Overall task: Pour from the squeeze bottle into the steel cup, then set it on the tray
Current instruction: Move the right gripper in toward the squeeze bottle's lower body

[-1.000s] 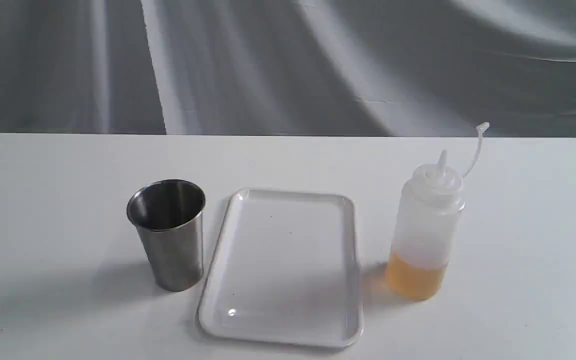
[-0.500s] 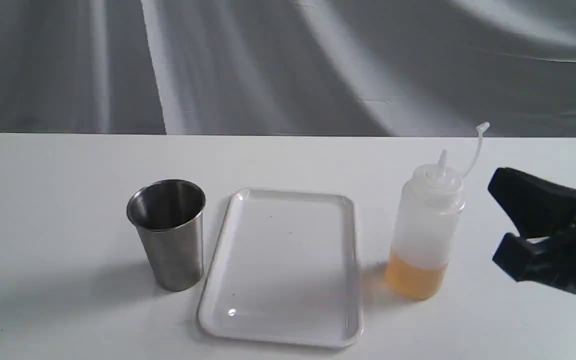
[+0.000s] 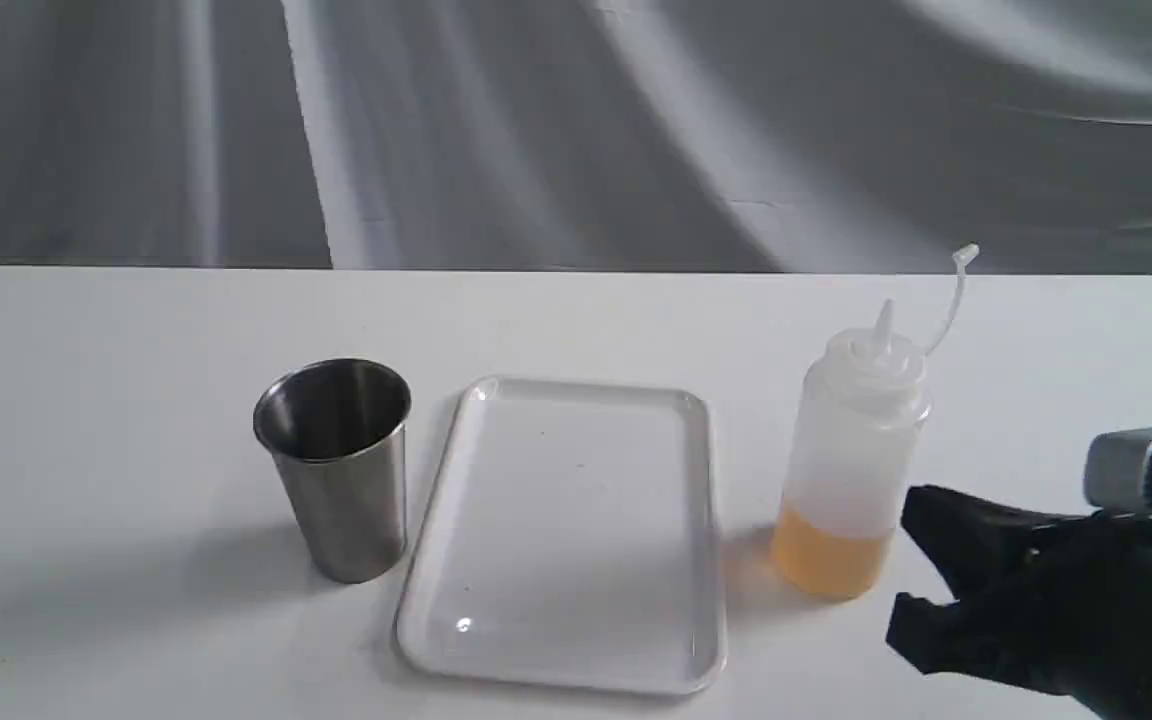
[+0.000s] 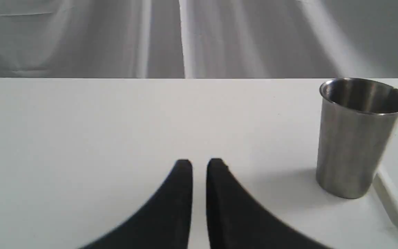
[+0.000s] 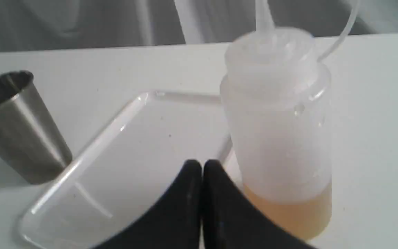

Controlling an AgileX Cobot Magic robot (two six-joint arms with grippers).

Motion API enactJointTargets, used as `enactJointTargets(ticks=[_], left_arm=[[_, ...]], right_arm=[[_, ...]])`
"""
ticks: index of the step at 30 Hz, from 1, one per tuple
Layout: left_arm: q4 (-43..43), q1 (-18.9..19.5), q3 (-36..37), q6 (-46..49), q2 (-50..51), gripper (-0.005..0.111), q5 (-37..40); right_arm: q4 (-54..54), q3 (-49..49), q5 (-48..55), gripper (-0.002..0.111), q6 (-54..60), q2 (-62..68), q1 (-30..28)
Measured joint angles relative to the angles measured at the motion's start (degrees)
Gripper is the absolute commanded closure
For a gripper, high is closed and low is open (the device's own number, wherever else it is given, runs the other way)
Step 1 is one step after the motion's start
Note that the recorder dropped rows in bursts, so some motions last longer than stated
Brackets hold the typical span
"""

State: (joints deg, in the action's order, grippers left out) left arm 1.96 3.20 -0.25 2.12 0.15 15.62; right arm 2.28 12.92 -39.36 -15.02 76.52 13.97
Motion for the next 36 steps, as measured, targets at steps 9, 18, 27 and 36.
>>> enactJointTargets(ticks=[9, 18, 27, 36], left_arm=[[0.00, 0.00, 0.00, 0.00, 0.00, 0.098, 0.00], [0.00, 0.00, 0.00, 0.00, 0.00, 0.098, 0.00], [0.00, 0.00, 0.00, 0.00, 0.00, 0.098, 0.00], [0.00, 0.00, 0.00, 0.00, 0.00, 0.098, 0.00]], right_arm=[[0.63, -0.02, -5.36, 0.108, -1.35, 7.80, 0.00], [0.73, -1.54, -9.35, 0.073, 4.62, 12.53, 0.00], [0.73, -4.19, -17.33, 0.003, 7.82, 15.64, 0.00], [0.35, -3.50, -20.77, 0.003, 11.33, 15.78, 0.00]])
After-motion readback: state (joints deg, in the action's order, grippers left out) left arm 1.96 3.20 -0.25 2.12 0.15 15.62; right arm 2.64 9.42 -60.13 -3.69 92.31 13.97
